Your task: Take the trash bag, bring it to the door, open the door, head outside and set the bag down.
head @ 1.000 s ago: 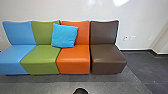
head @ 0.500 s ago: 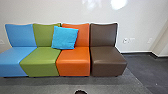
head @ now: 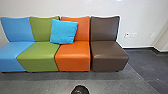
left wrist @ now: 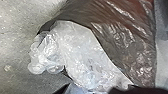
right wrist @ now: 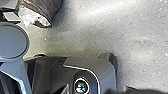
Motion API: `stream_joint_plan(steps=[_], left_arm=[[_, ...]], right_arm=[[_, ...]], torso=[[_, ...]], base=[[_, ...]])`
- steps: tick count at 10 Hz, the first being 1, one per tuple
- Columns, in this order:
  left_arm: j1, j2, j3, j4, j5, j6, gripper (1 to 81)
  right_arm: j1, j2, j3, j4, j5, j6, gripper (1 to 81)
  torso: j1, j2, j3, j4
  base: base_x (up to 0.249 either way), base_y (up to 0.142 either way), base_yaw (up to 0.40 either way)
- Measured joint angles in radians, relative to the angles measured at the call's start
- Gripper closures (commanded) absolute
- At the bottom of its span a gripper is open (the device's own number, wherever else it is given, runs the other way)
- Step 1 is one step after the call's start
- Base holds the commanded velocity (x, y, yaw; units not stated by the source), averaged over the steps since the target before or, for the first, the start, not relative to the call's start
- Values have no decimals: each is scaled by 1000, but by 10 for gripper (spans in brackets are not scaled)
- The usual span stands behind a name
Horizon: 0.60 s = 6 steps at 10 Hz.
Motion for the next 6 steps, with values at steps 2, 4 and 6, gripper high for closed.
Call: stream_joint_plan(steps=[2, 4, 6], left_arm=[[-28, 9, 0, 0, 13, 0, 10], [-72, 14, -4, 1, 47, 0, 10], [-109, 16, -32, 1, 75, 0, 10]], right_arm=[[6, -6, 6, 0, -14, 0, 10], [12, -20, 8, 0, -11, 0, 10], [11, -24, 9, 1, -16, 0, 10]], torso=[[46, -73, -68, 0], [83, -131, -96, 0], [124, -197, -105, 0]], base=[[0, 0, 0], [0, 0, 0], [0, 0, 0]])
